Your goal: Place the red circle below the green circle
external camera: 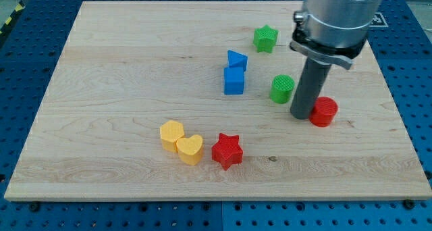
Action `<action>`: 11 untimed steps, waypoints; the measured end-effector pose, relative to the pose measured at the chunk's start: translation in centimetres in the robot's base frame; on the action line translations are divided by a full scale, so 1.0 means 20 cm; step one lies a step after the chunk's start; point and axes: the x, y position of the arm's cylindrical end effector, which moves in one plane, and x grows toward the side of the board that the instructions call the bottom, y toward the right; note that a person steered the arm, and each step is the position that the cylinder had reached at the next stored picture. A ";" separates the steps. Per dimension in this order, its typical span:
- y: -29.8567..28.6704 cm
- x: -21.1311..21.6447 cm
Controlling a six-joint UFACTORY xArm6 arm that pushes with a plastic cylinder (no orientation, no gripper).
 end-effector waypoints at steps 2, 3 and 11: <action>0.15 -0.14; 0.40 -0.14; 0.07 0.18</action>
